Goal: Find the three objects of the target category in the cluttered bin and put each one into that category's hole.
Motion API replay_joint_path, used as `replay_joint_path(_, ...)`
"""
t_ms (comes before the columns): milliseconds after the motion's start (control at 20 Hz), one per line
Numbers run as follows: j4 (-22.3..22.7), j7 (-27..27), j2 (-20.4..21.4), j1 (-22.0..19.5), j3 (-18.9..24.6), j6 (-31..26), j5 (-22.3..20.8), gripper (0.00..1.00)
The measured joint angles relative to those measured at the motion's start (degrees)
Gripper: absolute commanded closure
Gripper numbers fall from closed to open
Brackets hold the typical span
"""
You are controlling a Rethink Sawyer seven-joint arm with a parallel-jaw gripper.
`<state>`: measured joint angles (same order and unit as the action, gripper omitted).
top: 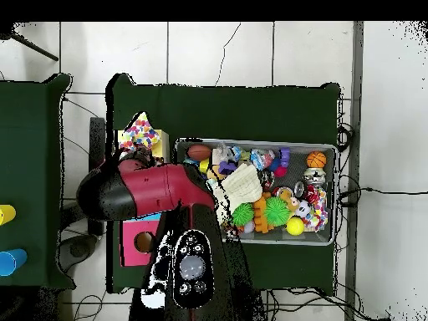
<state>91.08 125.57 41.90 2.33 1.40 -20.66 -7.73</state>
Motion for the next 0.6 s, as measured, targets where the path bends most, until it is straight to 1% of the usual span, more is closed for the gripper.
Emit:
replay_joint_path(100,-1.3,0.0,-1.1,0.9,-1.3,2.0,0.0,1.0)
replay_joint_path(150,-2.4,0.0,-2.3,1.8,-2.5,4.5,0.0,1.0)
replay_joint_path(450,-4.6,0.0,-5.5,3.6,-4.7,10.6,0.8,1.0)
replay_joint_path(500,-5.1,0.0,-6.6,4.1,-5.2,12.4,1.5,1.0)
replay_joint_path(600,-5.3,0.0,-7.5,4.4,-5.6,13.7,2.2,1.0)
